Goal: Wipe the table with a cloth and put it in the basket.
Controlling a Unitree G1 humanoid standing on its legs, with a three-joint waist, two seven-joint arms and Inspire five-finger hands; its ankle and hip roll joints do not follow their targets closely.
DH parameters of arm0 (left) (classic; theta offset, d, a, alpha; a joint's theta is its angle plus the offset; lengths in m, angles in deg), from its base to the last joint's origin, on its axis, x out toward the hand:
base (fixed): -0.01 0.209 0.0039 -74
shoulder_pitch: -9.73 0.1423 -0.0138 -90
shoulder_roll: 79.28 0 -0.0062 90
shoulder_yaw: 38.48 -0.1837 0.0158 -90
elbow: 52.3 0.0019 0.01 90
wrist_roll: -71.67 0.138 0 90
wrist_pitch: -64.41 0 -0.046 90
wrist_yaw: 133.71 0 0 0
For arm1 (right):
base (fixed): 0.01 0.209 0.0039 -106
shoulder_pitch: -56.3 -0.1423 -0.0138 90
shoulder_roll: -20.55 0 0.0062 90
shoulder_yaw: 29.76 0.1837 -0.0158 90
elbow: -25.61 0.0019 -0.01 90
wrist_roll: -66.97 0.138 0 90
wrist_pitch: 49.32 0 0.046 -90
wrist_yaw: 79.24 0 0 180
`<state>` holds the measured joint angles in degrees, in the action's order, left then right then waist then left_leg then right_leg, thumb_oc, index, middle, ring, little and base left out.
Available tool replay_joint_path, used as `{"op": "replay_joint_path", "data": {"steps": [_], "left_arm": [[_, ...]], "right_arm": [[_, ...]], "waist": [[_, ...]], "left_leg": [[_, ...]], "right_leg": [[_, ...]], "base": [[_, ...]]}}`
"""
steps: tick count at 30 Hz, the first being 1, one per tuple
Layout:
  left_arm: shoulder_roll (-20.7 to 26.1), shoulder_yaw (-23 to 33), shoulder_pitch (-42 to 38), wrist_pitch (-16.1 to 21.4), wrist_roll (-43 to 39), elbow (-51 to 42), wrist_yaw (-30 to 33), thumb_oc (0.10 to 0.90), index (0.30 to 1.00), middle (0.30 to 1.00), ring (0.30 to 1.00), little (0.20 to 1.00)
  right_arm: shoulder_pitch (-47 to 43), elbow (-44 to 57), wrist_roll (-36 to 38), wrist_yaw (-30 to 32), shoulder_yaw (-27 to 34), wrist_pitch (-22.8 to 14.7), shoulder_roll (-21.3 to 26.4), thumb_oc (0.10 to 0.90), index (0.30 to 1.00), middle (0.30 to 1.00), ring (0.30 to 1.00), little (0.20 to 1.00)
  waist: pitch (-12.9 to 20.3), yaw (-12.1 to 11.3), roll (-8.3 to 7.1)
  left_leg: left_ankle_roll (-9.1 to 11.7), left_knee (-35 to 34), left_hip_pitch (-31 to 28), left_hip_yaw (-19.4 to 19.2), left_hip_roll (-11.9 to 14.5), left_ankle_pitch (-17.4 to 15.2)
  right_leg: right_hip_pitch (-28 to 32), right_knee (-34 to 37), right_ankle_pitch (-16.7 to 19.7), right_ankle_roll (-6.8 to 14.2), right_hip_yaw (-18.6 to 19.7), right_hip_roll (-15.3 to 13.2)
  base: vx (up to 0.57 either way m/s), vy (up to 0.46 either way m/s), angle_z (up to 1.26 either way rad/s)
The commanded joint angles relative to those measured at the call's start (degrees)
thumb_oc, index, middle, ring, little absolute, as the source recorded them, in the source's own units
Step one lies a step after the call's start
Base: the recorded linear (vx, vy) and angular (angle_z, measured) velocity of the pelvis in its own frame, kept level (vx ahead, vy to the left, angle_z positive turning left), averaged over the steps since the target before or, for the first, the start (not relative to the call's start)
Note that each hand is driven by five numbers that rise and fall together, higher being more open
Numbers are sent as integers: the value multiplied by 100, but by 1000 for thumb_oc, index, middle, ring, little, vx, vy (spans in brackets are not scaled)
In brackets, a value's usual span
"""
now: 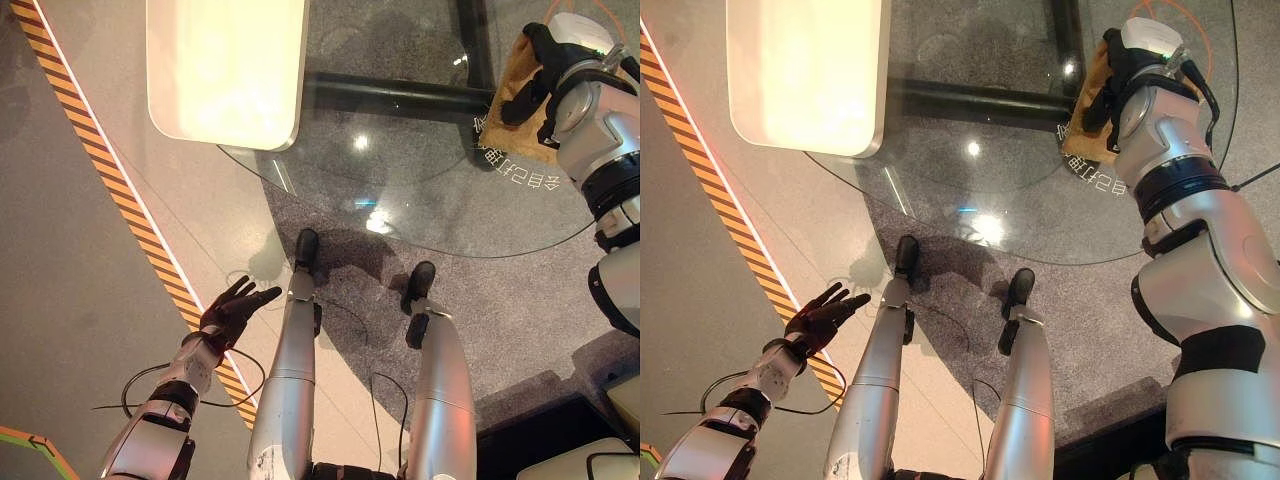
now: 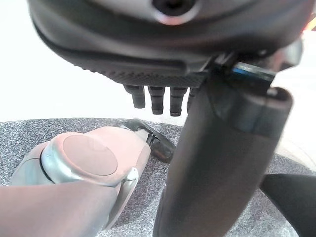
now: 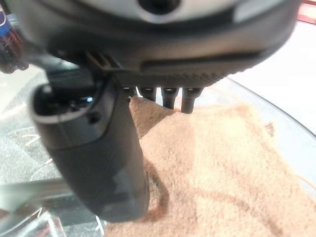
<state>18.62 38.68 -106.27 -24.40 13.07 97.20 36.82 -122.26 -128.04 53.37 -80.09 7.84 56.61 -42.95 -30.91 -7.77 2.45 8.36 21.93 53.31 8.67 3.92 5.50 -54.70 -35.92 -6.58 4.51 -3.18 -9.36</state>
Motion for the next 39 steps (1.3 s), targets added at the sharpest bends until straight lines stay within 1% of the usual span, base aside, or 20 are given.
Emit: {"op": "replay_joint_path", "data": {"steps": [1, 3, 8, 14, 18, 24, 39], "left_arm": [[367, 42, 489, 19, -3, -26, -64, 800, 900, 900, 900, 900], [390, 52, 457, -20, 1, -28, -50, 800, 900, 900, 900, 900], [391, 38, 442, -40, 35, -41, -36, 800, 900, 900, 900, 900], [356, 26, 483, 26, 6, -6, -60, 800, 900, 900, 900, 900], [377, 37, 475, 15, 14, -9, -67, 800, 900, 900, 900, 900], [385, 45, 468, -5, 41, -1, -99, 800, 900, 900, 900, 900], [396, 43, 457, -15, -9, -12, -93, 800, 900, 900, 900, 900]], "right_arm": [[-468, -170, -305, -2, -489, 140, 497, 100, 300, 300, 300, 200], [-474, -152, -301, -5, -472, 202, 498, 100, 300, 300, 300, 200], [-491, -119, -244, -28, -490, 191, 511, 100, 300, 300, 300, 200], [-472, -118, -237, -1, -495, 176, 514, 100, 300, 300, 300, 200], [-448, -96, -220, 35, -481, 219, 502, 100, 300, 300, 300, 200], [-460, -138, -218, 19, -465, 168, 512, 100, 300, 300, 300, 200], [-447, -101, -193, 14, -479, 182, 517, 100, 300, 300, 300, 200]], "waist": [[111, 24, 213], [111, 28, 200], [111, 27, 163], [111, 33, 177], [111, 27, 175], [111, 22, 169], [111, 26, 180]], "left_leg": [[-737, 243, 38, -362, -658, -459], [-736, 255, 46, -365, -661, -466], [-742, 228, 31, -359, -650, -459], [-741, 229, 45, -363, -649, -457], [-737, 219, 47, -365, -646, -448], [-739, 206, 40, -363, -646, -447], [-735, 192, 23, -366, -650, -440]], "right_leg": [[24, 380, 177, -346, -423, 554], [25, 383, 176, -346, -428, 557], [48, 429, 200, -346, -445, 563], [22, 417, 199, -349, -437, 563], [25, 426, 203, -345, -446, 560], [35, 442, 206, -347, -459, 558], [49, 441, 183, -360, -465, 572]], "base": [[0, 0, 0], [0, 0, 0], [0, 0, 0], [0, 0, 0], [0, 0, 0], [0, 0, 0], [0, 0, 0]]}}
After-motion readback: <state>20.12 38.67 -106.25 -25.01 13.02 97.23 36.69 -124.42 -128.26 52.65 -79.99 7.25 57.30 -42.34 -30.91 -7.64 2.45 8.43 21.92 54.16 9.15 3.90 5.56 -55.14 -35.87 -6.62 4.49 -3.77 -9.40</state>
